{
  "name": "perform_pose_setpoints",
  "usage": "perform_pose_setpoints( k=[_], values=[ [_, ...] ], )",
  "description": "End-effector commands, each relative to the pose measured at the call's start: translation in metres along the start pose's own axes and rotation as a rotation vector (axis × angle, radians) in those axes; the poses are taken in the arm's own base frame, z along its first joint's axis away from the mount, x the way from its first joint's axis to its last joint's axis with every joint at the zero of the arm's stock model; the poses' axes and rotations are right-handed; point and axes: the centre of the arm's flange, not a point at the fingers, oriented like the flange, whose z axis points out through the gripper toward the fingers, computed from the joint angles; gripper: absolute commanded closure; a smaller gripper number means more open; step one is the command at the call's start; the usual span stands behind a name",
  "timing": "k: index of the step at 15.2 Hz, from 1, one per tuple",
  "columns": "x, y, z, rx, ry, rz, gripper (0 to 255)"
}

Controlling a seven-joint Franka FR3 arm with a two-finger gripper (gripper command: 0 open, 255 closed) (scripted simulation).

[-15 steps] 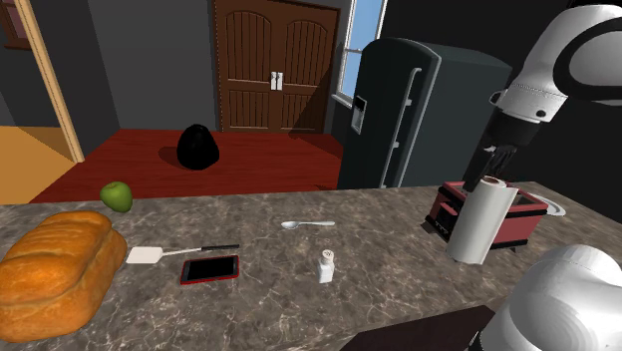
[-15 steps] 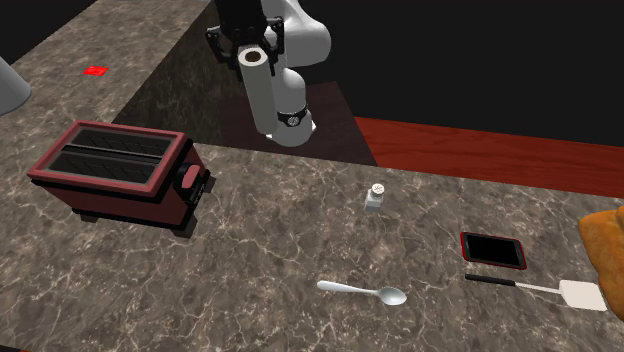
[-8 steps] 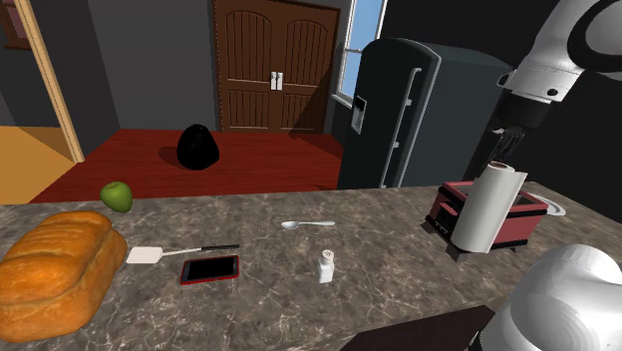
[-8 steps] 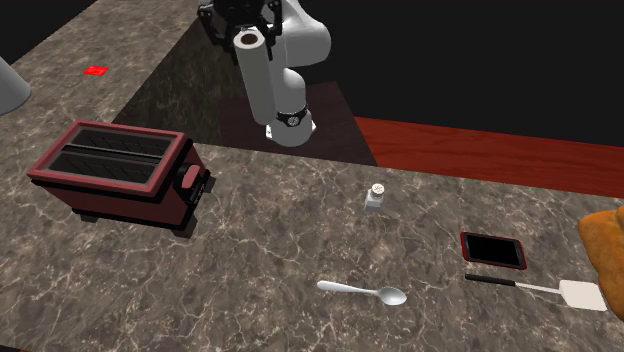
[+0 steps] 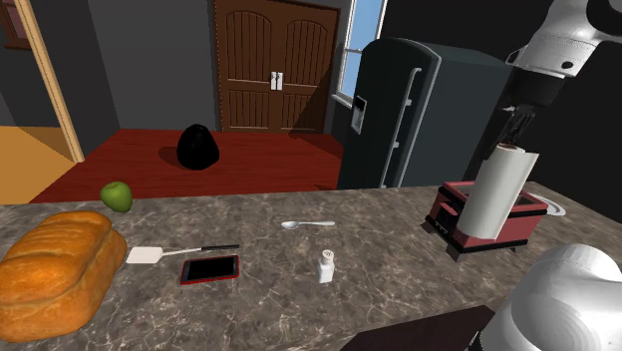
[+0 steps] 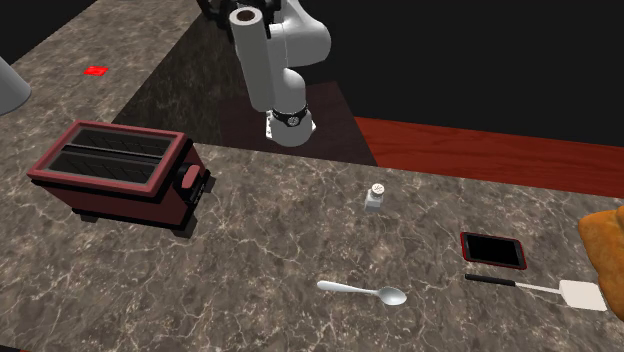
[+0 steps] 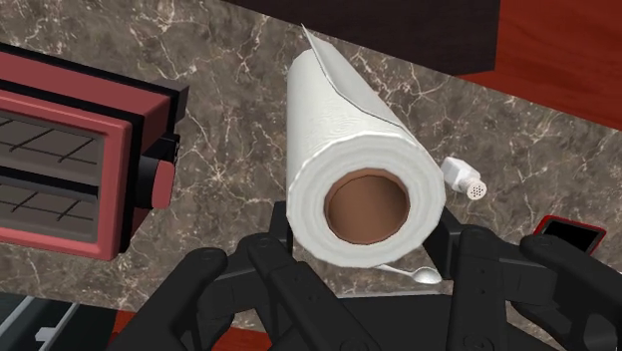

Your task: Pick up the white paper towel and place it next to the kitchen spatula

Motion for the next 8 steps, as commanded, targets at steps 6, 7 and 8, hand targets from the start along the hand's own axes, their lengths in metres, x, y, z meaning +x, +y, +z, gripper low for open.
perform_pose_setpoints(
  k=[6, 7, 8],
  values=[
    [0.003, -0.001, -0.037, 0.000, 0.000, 0.000, 255],
    [0.004, -0.002, -0.042, 0.000, 0.000, 0.000, 255],
    [0.004, -0.002, -0.047, 0.000, 0.000, 0.000, 255]
  ],
)
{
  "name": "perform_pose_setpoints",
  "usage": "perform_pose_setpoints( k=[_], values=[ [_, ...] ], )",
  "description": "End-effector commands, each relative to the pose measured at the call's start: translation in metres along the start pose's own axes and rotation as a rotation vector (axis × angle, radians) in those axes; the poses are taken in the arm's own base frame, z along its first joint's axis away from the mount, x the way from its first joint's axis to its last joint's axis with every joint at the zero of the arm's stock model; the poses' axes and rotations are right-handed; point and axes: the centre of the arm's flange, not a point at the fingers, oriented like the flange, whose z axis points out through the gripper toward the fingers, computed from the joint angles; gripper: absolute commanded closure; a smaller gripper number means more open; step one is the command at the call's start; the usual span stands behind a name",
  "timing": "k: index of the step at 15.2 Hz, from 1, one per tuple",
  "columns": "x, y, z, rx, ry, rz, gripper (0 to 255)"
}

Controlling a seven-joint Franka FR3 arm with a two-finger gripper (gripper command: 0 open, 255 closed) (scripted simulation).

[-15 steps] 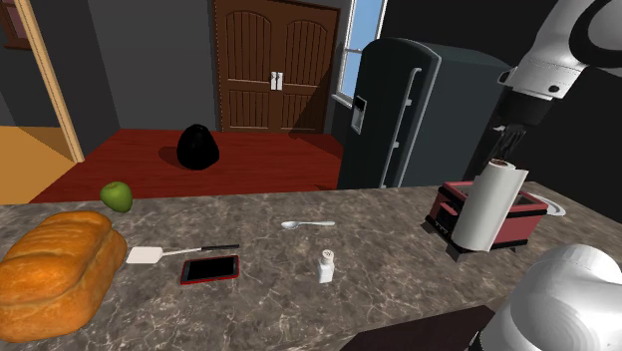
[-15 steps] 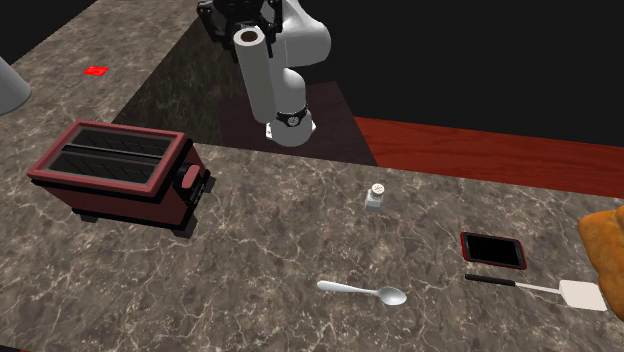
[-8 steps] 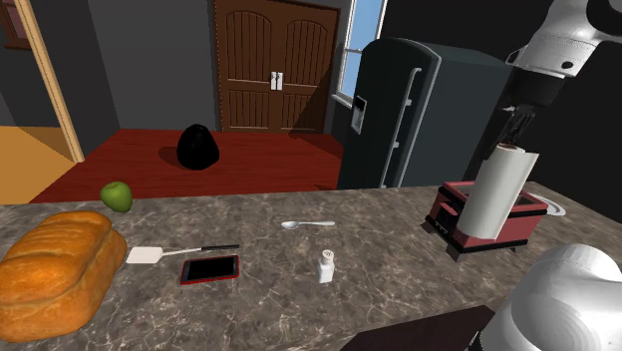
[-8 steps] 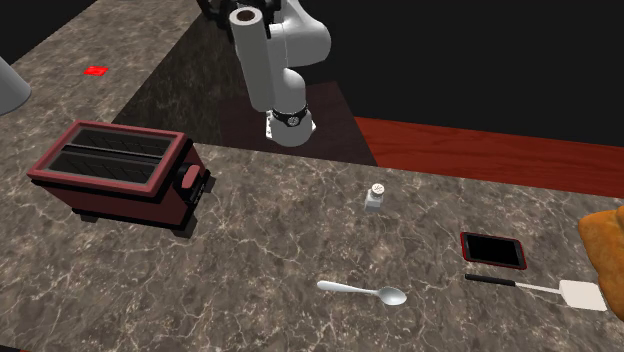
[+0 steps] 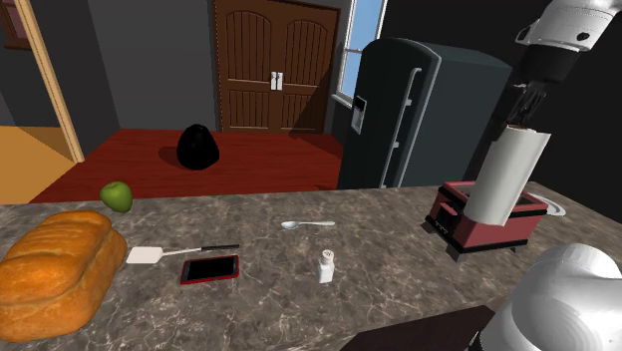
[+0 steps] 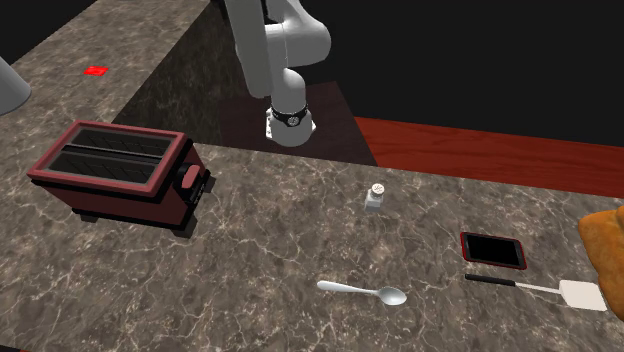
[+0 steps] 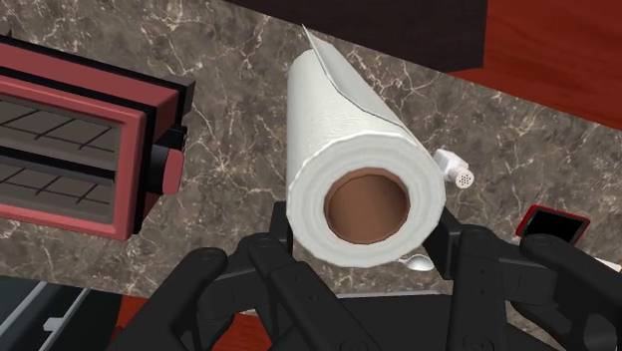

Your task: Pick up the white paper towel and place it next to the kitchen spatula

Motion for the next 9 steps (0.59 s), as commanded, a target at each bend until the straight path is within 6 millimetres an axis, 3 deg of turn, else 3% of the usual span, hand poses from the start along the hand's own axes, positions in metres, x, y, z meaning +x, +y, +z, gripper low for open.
perform_pose_setpoints(
  k=[1, 9],
  values=[
    [0.001, 0.000, -0.011, 0.000, 0.000, 0.000, 255],
    [0.040, -0.091, 0.027, 0.000, 0.000, 0.000, 255]
  ],
)
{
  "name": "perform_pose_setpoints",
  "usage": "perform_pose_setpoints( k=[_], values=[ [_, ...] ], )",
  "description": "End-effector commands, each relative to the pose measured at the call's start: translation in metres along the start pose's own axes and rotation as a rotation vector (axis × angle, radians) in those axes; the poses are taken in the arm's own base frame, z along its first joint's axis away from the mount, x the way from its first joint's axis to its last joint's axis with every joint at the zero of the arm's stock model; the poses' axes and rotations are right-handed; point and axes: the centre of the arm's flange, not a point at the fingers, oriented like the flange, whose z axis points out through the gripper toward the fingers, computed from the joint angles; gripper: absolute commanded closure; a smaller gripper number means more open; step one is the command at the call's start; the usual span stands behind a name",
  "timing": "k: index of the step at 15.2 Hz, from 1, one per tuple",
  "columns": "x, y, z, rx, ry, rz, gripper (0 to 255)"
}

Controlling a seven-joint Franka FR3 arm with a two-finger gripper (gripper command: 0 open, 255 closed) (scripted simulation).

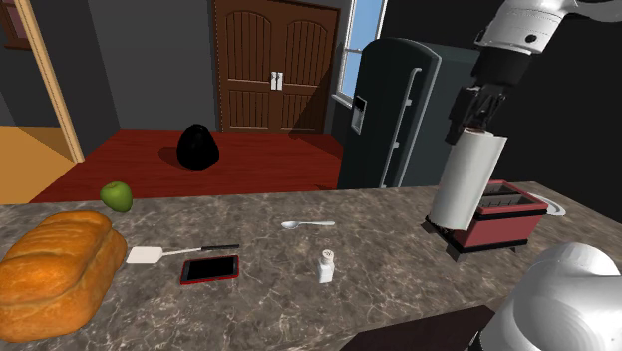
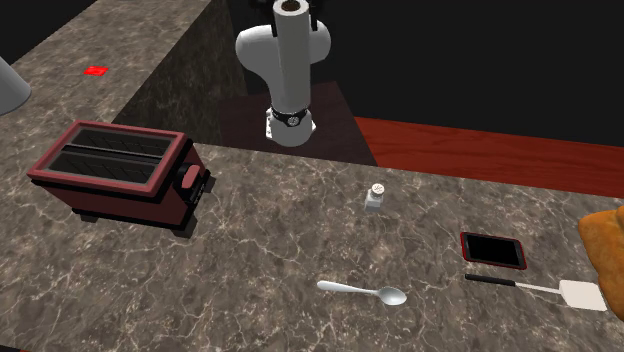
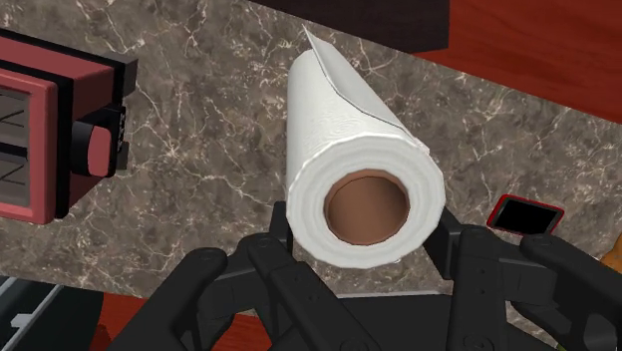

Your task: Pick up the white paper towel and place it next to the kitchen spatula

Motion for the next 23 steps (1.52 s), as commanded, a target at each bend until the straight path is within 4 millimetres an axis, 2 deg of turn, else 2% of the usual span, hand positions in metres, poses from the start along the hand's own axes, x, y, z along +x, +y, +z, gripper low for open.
perform_pose_setpoints(
  k=[1, 23],
  values=[
    [0.007, -0.024, 0.010, 0.001, 0.001, 0.001, 255],
    [0.115, -0.273, 0.114, 0.001, 0.001, 0.001, 255]
  ],
)
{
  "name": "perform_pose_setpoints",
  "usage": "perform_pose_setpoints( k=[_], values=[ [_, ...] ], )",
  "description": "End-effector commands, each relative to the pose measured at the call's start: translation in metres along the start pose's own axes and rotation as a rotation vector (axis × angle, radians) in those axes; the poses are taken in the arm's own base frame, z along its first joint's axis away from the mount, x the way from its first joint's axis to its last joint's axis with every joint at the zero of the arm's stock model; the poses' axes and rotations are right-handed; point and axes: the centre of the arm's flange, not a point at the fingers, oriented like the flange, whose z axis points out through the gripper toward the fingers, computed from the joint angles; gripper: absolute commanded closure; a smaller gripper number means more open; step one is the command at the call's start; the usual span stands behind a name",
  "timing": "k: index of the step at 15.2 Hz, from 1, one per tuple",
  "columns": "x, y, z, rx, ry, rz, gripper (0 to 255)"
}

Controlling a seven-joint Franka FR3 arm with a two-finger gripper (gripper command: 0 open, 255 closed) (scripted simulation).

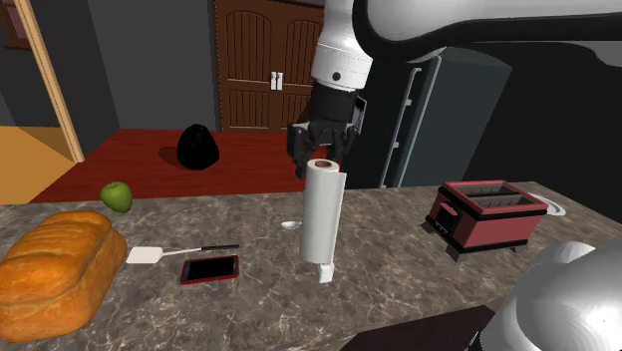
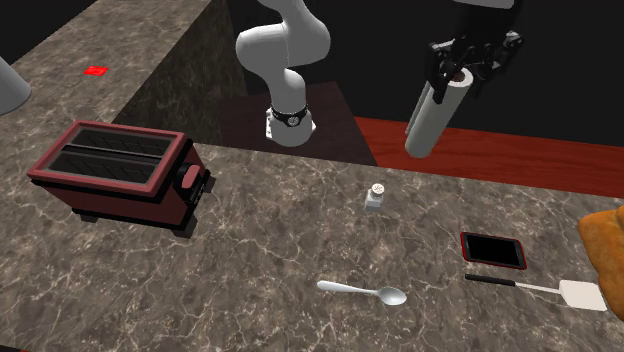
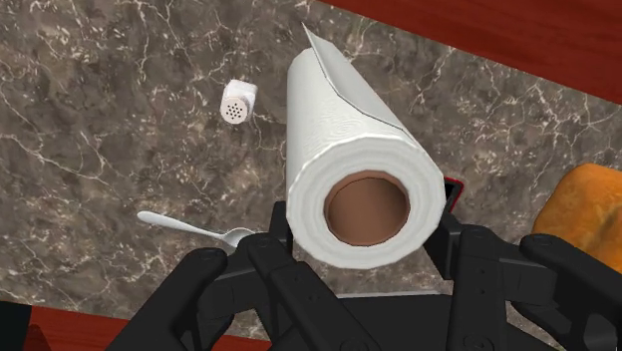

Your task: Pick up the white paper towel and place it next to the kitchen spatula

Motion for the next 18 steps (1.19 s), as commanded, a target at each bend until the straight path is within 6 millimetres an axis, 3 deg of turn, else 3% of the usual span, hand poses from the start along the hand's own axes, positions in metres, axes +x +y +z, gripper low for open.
perform_pose_setpoints(
  k=[1, 18],
  values=[
    [0.010, -0.022, 0.011, 0.002, 0.000, 0.001, 255],
    [0.093, -0.214, 0.090, 0.002, 0.000, 0.001, 255]
  ],
)
